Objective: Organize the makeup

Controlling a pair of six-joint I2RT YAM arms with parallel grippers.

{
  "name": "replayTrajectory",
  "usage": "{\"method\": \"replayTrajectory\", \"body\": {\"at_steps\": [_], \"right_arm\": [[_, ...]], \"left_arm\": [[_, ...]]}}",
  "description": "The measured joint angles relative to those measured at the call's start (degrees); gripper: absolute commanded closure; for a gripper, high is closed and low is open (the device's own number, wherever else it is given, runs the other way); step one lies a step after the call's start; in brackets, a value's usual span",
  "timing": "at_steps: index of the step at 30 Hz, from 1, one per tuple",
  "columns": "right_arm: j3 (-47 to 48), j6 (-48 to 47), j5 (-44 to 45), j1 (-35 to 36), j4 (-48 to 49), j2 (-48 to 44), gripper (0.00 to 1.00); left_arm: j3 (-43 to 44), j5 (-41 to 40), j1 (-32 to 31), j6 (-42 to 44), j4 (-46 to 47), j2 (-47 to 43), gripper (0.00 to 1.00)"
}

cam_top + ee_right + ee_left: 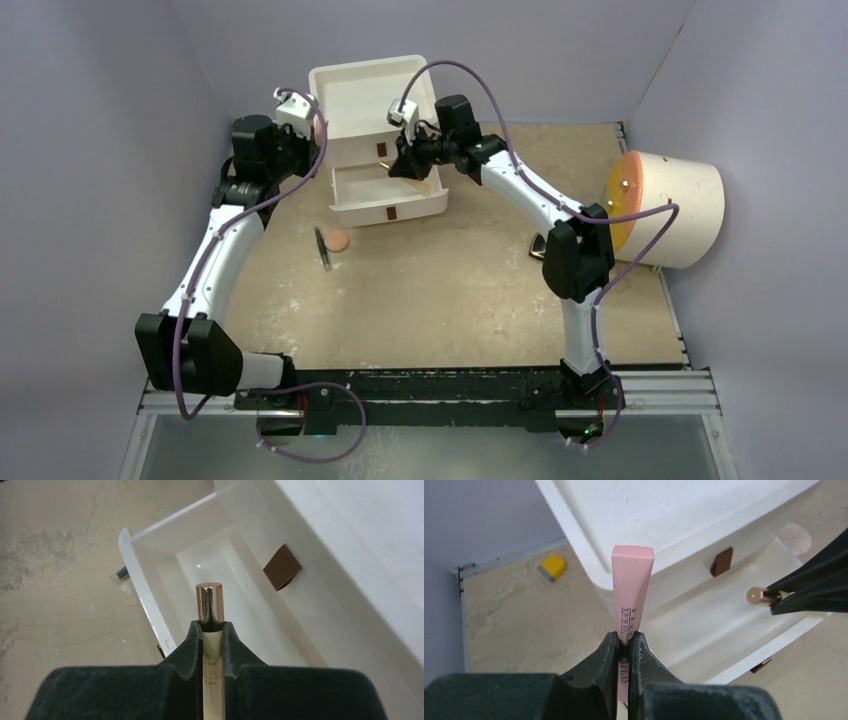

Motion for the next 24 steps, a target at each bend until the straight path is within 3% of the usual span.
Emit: {"method": "replayTrajectory", "body": {"at_steps": [5, 7, 9, 17, 24], "right_arm": [[-1.27, -1.53, -1.01, 0.00, -2.32, 1.01, 0.99], [-1.31, -1.66, -1.07, 0.00, -2.34, 1.01, 0.90], [-1.29, -1.73, -1.07, 0.00, -2.54, 1.01, 0.87], [-2.21, -1.66, -0.76, 0.00, -1.09, 1.03, 0.86], [-2.38, -1.90, 0.15, 0.00, 0.98, 1.03, 0.65]], "left_arm": [[0.00, 7.26, -0.15, 5.35, 4.76, 0.07, 1.00], [0.00, 9.51, -0.52, 7.21, 5.73, 0.11, 1.00], [0.00, 11.21, -1.22, 8.79, 6.56, 0.35, 1.00], [-0.07, 14.29, -6.21, 14.34, 8.07, 4.55, 1.00], [-0.11, 12.98, -9.53, 18.45, 6.78, 6.60, 1.00]]}}
